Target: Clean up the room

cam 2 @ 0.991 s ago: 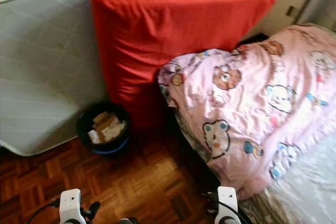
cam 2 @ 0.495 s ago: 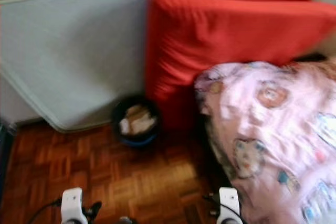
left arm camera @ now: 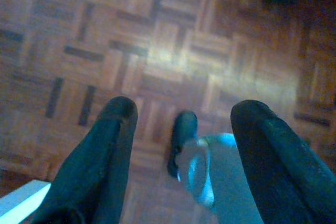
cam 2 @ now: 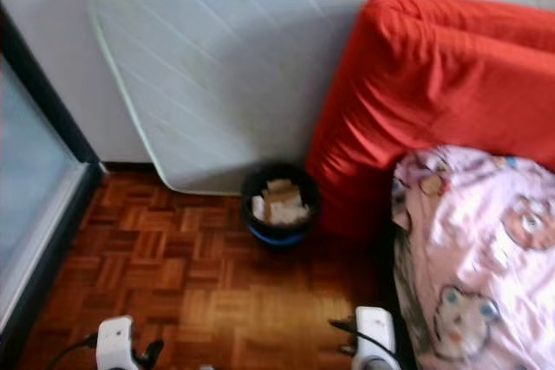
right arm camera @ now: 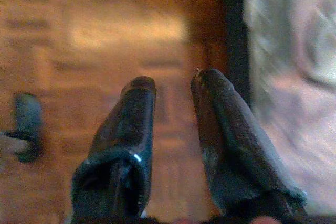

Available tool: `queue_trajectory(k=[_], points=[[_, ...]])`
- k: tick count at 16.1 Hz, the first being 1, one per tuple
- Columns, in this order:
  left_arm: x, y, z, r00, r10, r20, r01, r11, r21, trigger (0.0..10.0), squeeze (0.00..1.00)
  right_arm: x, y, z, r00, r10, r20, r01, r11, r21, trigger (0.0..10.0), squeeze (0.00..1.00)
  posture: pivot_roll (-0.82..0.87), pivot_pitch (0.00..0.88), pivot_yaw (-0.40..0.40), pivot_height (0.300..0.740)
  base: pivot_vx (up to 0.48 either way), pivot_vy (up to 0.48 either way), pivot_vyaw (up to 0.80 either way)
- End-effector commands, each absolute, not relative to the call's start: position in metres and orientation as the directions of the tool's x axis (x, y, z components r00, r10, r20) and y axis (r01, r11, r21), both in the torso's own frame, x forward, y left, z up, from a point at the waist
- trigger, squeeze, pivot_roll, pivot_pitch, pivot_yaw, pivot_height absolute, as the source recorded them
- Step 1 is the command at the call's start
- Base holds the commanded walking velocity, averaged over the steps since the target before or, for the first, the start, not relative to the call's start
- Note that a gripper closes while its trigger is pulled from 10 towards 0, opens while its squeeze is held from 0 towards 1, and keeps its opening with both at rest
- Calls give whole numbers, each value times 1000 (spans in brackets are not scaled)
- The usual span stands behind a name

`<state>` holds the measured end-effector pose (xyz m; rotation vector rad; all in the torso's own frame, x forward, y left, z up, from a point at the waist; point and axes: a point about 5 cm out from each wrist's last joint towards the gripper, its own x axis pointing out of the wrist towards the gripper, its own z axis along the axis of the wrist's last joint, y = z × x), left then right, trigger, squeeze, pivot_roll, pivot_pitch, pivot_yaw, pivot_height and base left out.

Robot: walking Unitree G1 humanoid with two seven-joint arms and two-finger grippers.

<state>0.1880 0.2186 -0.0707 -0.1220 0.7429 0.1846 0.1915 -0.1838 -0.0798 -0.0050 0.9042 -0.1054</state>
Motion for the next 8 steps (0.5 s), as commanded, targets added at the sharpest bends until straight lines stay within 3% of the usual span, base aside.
queue_trajectory(k=[1, 3, 8], points=[[182, 215, -75, 700, 114, -705, -201, 979, -41, 10000, 0, 183, -192, -83, 590, -113, -800, 100, 993, -67, 10000, 0, 63, 82, -40, 740, 0, 0, 800], [181, 215, -75, 698, 114, -707, -200, 979, -40, 10000, 0, 183, -192, -83, 594, -112, -796, 106, 993, -61, 10000, 0, 63, 81, -41, 740, 0, 0, 650], [183, 216, -75, 699, 118, -705, -203, 979, -37, 10000, 0, 183, -195, -83, 597, -133, -791, 171, 985, -36, 10000, 0, 66, 106, -41, 740, 0, 0, 0]])
